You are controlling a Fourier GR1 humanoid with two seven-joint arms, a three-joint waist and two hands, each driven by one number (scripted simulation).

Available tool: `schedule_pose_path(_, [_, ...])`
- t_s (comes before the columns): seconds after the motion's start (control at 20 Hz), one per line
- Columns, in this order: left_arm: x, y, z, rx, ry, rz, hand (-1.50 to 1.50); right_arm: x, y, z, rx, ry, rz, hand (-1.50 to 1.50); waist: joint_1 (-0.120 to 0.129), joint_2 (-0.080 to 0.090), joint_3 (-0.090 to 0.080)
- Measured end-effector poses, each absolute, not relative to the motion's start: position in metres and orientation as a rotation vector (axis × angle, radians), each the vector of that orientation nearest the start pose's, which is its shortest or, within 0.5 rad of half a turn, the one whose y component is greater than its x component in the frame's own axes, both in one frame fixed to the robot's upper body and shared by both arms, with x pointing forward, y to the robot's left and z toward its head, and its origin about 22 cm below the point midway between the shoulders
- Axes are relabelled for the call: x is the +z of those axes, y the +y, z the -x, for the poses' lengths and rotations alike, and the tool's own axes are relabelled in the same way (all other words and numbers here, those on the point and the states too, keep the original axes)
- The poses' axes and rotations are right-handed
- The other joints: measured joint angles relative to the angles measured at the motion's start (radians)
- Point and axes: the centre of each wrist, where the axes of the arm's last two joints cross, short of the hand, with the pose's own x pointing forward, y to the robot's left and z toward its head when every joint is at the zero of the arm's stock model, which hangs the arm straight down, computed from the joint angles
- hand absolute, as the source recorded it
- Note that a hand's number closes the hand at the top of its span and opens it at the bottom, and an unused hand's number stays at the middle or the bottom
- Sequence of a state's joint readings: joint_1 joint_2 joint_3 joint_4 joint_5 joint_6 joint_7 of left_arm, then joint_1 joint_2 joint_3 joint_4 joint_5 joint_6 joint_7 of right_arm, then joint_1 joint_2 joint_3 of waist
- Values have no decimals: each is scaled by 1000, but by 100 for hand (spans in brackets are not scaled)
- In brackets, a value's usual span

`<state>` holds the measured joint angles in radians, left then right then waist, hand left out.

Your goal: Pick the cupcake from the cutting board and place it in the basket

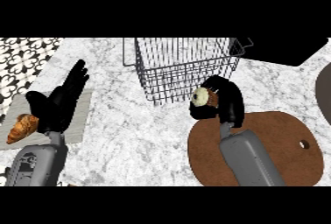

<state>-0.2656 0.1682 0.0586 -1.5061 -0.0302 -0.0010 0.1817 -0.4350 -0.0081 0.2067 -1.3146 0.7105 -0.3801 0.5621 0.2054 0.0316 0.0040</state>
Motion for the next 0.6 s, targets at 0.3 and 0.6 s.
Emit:
schedule_pose_path(0.3, [65,241,-308,-201,-1587,-112,0,90,-98,-343,110,-1521,796,150,39,3,-6])
schedule_pose_path(0.6, [68,230,-314,-227,-1586,-99,0,116,-75,-363,12,-1564,886,150,51,7,-13])
